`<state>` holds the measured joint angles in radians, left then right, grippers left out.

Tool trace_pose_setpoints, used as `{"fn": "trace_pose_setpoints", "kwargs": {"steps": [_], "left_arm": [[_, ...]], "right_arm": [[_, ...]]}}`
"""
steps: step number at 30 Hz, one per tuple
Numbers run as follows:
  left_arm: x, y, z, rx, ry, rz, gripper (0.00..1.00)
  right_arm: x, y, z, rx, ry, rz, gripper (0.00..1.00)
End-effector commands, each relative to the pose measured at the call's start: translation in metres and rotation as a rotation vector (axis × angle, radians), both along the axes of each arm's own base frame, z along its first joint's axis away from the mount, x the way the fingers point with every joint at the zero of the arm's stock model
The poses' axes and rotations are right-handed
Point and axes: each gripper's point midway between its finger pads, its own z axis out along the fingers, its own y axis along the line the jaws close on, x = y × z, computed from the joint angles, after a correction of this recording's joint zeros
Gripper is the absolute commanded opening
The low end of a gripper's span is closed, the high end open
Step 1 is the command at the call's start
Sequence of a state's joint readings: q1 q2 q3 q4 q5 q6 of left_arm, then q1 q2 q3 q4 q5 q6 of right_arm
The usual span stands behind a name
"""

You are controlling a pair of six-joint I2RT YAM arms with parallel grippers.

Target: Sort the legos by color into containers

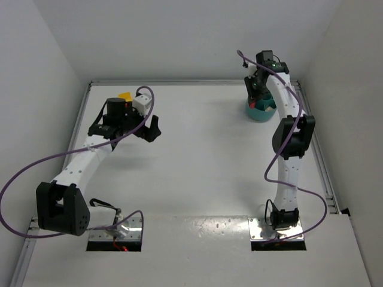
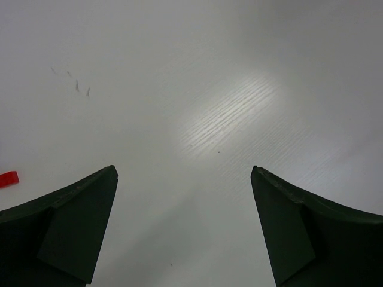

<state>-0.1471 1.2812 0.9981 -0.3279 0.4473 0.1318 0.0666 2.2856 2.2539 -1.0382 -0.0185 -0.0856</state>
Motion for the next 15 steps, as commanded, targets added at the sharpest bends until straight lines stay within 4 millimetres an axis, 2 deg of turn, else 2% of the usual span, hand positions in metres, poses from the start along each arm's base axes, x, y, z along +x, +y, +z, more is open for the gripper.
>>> {"fn": "trace_pose_setpoints", "kwargs": {"steps": [1,5,6,8,13,15], "left_arm": [[0.005,-0.002,0.014,-0.019,-0.038,-0.028,1.0],[0.005,-0.003,0.015,-0.024,-0.038,-0.036,1.0],[0.003,-0.005,0.008,-0.027,-0.019,-0.043,1.0],[0.003,-0.005,0.008,-0.027,-0.019,-0.043,1.0],[0.003,-0.005,0.008,-0.027,-0.019,-0.043,1.0],[0.003,-0.005,0.008,-0.027,-0.019,-0.043,1.0]], "right_arm": [[0.009,-0.01,0.032,-0.022,-0.082,-0.011,0.0],[0.006,-0.006,0.054,-0.001,-0.124,0.0,0.0],[0.006,-0.006,0.054,-0.001,-0.124,0.0,0.0],[0.006,-0.011,0.058,-0.026,-0.135,-0.003,0.0],[0.008,-0.015,0.045,-0.047,-0.109,-0.014,0.0],[0.011,-0.017,0.049,-0.055,-0.127,-0.02,0.0]]}}
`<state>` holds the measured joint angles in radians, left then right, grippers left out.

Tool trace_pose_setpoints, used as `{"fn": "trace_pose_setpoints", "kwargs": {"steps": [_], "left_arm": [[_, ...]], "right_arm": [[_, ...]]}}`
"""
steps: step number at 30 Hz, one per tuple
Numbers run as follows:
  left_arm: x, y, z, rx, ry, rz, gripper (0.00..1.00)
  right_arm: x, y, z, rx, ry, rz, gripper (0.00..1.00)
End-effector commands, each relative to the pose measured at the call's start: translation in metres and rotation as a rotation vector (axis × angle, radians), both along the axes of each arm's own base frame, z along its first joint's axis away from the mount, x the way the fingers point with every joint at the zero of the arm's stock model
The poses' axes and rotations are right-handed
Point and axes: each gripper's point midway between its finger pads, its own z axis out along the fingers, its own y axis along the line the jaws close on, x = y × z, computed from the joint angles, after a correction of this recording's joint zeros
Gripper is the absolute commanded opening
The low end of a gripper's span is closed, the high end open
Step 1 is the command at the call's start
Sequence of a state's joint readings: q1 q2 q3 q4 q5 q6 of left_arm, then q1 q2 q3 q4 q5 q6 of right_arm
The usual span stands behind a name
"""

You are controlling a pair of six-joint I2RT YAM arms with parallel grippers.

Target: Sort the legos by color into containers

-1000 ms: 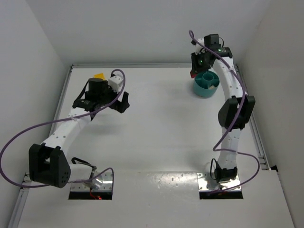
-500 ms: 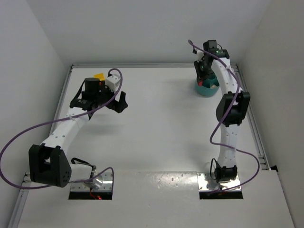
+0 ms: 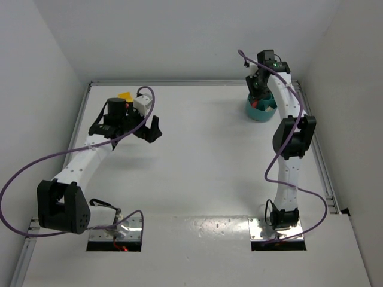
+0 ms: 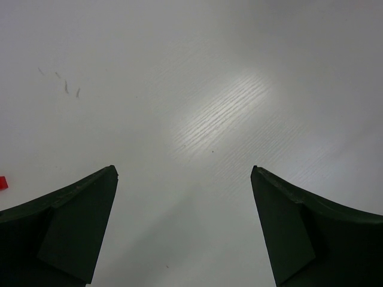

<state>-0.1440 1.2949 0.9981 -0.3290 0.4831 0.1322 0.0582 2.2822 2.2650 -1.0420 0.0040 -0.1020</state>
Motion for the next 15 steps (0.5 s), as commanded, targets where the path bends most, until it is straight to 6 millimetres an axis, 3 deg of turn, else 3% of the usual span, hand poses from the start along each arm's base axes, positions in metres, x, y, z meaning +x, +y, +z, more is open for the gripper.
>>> {"fn": "trace_pose_setpoints", "kwargs": {"steps": [1,8,11,15], "left_arm": [[0.0051,0.0001,0.0113,-0.004,-0.041,-0.021,1.0],[0.0051,0.0001,0.0113,-0.003,-0.041,-0.021,1.0],[0.0043,-0.0013,0.0117,-0.009,-0.041,-0.029,1.0],[0.0051,0.0001,0.0113,-0.004,-0.041,-0.021,1.0]], "right_arm": [[0.0103,-0.0141,0.0392,-0.037,-0.106,-0.028,0.0],[0.0127,-0.0184,0.0391,-0.062,-0.11,-0.032,0.02],[0.0127,-0.0184,0.0391,-0.062,-0.11,-0.032,0.09],[0.0153,-0.0202,0.0355,-0.071,-0.11,-0.038,0.27]]}}
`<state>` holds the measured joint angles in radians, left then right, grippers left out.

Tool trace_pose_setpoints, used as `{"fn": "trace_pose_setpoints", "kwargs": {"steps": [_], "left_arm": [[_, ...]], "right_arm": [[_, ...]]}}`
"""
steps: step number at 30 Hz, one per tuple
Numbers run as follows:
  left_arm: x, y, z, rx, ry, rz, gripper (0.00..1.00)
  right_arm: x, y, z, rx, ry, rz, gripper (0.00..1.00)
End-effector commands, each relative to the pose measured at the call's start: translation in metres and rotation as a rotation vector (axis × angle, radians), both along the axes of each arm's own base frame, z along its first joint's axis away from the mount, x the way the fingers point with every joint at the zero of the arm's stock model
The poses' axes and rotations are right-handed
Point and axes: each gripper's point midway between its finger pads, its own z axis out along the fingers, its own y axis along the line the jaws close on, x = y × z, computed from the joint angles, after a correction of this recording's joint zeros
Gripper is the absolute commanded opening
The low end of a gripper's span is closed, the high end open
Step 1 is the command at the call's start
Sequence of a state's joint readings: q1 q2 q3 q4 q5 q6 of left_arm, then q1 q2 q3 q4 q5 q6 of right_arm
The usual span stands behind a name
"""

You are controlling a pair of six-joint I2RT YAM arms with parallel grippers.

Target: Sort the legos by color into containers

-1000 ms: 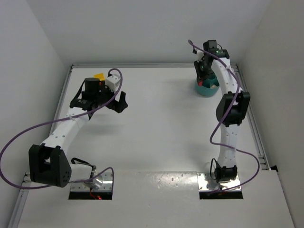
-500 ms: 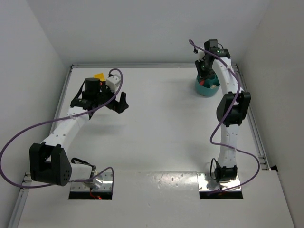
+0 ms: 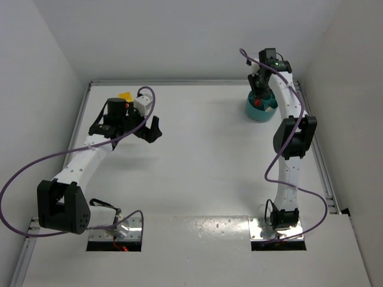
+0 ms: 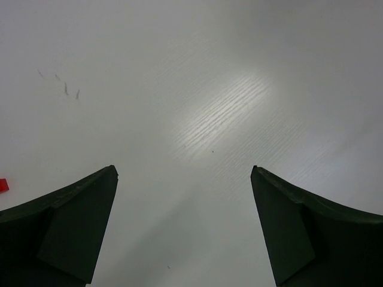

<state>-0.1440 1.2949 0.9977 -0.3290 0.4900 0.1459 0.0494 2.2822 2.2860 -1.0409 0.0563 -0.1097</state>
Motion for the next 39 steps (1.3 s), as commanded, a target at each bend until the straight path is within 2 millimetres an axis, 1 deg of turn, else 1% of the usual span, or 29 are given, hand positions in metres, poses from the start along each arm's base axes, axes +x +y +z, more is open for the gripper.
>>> {"fn": "trace_pose_setpoints", "kwargs": {"steps": [1,3,4,5,7,8,9,10,12,13,14,15,16,17,18,19,20,21,22,23,24,26,28,29,32,34,35,37,39], "left_arm": [[0.007,0.004,0.011,-0.008,-0.035,0.001,1.0],[0.009,0.005,0.012,-0.004,-0.044,0.008,1.0],[0.008,0.007,0.008,0.002,-0.036,0.016,1.0],[0.009,0.008,0.008,0.001,-0.03,0.032,1.0],[0.013,0.014,0.005,-0.006,-0.022,0.056,1.0],[0.017,0.02,0.006,-0.005,-0.019,0.085,1.0],[0.017,0.02,0.006,-0.013,-0.013,0.091,1.0],[0.023,0.028,0.007,-0.008,-0.015,0.117,1.0],[0.035,0.039,0.014,-0.015,-0.027,0.159,1.0],[0.042,0.052,0.009,-0.019,-0.005,0.215,1.0],[0.048,0.062,0.008,-0.003,-0.005,0.252,1.0],[0.057,0.07,0.015,-0.002,-0.023,0.289,0.97],[0.064,0.083,0.015,0.011,-0.023,0.328,0.94],[0.071,0.093,0.006,0.036,-0.004,0.37,0.92],[0.075,0.097,0.004,0.053,-0.005,0.38,0.89],[0.083,0.108,0.006,0.065,-0.012,0.416,0.84],[0.088,0.118,0.002,0.087,-0.007,0.443,0.81],[0.092,0.125,-0.014,0.115,0.033,0.47,0.77],[0.096,0.135,-0.016,0.13,0.045,0.5,0.65],[0.098,0.142,-0.025,0.131,0.078,0.534,0.59],[0.098,0.146,-0.033,0.139,0.11,0.558,0.53],[0.092,0.153,-0.053,0.12,0.188,0.636,0.46],[0.089,0.156,-0.065,0.116,0.215,0.68,0.46],[0.081,0.157,-0.077,0.12,0.248,0.693,0.48],[0.074,0.161,-0.085,0.136,0.26,0.759,0.56],[0.076,0.164,-0.084,0.15,0.248,0.791,0.61],[0.075,0.164,-0.089,0.147,0.263,0.796,0.65],[0.078,0.166,-0.098,0.168,0.28,0.795,0.66],[0.086,0.168,-0.1,0.174,0.278,0.802,0.67]], "right_arm": [[0.011,-0.006,0.028,-0.024,-0.085,-0.009,0.36],[0.011,-0.006,0.028,-0.024,-0.085,-0.009,0.46],[0.01,-0.006,0.033,-0.018,-0.096,-0.017,0.54],[0.01,-0.006,0.033,-0.018,-0.096,-0.017,0.55],[0.011,-0.004,0.045,-0.005,-0.128,-0.01,0.58],[0.011,-0.001,0.045,0.012,-0.127,-0.011,0.59],[0.009,0.0,0.058,0.02,-0.151,-0.02,0.59],[0.007,0.003,0.06,0.037,-0.152,-0.008,0.59],[0.003,0.01,0.067,0.077,-0.161,0.003,0.63],[0.0,0.013,0.076,0.089,-0.18,0.012,0.73],[-0.004,0.02,0.078,0.129,-0.177,0.023,0.75],[-0.008,0.024,0.076,0.147,-0.169,0.035,0.75],[-0.011,0.026,0.077,0.161,-0.166,0.045,0.75],[-0.014,0.038,0.085,0.193,-0.181,0.068,0.76],[-0.017,0.041,0.086,0.21,-0.178,0.079,0.76],[-0.02,0.045,0.081,0.228,-0.161,0.091,0.76],[-0.022,0.052,0.087,0.266,-0.167,0.105,0.76],[-0.027,0.055,0.081,0.281,-0.139,0.112,0.76],[-0.031,0.062,0.081,0.293,-0.132,0.128,0.76],[-0.031,0.063,0.081,0.301,-0.131,0.133,0.76],[-0.034,0.063,0.072,0.301,-0.107,0.13,0.76],[-0.037,0.063,0.073,0.301,-0.105,0.129,0.76],[-0.038,0.064,0.07,0.308,-0.096,0.133,0.76],[-0.038,0.064,0.07,0.308,-0.095,0.133,0.76],[-0.038,0.066,0.065,0.316,-0.084,0.136,0.76],[-0.037,0.068,0.06,0.325,-0.072,0.141,0.76],[-0.037,0.068,0.06,0.325,-0.072,0.141,0.76],[-0.04,0.072,0.059,0.325,-0.062,0.148,0.76],[-0.04,0.072,0.059,0.325,-0.062,0.148,0.76]]}}
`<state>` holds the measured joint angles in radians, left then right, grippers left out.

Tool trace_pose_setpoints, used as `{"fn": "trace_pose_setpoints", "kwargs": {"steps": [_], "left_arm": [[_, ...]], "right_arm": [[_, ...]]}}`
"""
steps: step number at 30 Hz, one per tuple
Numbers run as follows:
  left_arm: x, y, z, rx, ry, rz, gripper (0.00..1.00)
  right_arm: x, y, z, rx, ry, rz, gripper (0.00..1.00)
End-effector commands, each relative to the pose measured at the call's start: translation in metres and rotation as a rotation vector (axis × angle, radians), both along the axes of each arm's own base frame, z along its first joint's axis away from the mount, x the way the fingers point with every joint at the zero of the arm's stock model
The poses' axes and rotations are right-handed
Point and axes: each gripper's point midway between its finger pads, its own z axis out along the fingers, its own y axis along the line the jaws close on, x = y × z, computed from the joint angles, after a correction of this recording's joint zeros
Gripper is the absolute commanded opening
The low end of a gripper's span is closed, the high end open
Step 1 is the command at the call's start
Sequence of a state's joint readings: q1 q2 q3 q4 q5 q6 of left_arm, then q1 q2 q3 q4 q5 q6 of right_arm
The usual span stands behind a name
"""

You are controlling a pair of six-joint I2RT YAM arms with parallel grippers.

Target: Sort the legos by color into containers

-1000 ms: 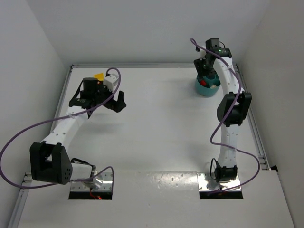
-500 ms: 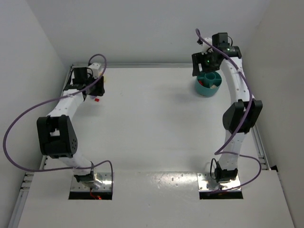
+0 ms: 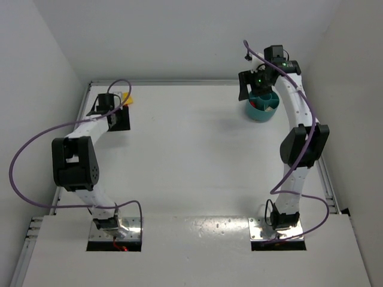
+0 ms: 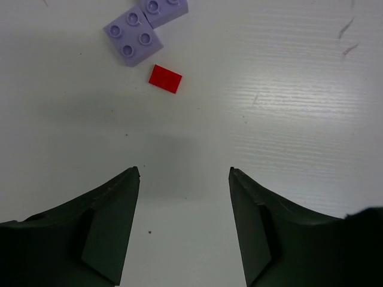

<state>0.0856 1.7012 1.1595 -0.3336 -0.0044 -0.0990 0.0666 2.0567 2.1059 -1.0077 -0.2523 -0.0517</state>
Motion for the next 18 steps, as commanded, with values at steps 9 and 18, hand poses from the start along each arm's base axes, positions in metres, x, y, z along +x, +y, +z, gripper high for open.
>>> {"fn": "trace_pose_setpoints", "kwargs": {"steps": [9,18], "left_arm": [[0.032,0.011,-0.023,0.016,0.025,0.002,0.67],[0.056,0.026,-0.037,0.029,0.025,-0.019,0.67]], "right_arm": [[0.002,0.014,0.003,0.024,-0.012,0.034,0.76],[0.005,0.014,0.007,0.025,-0.021,0.034,0.76]]}}
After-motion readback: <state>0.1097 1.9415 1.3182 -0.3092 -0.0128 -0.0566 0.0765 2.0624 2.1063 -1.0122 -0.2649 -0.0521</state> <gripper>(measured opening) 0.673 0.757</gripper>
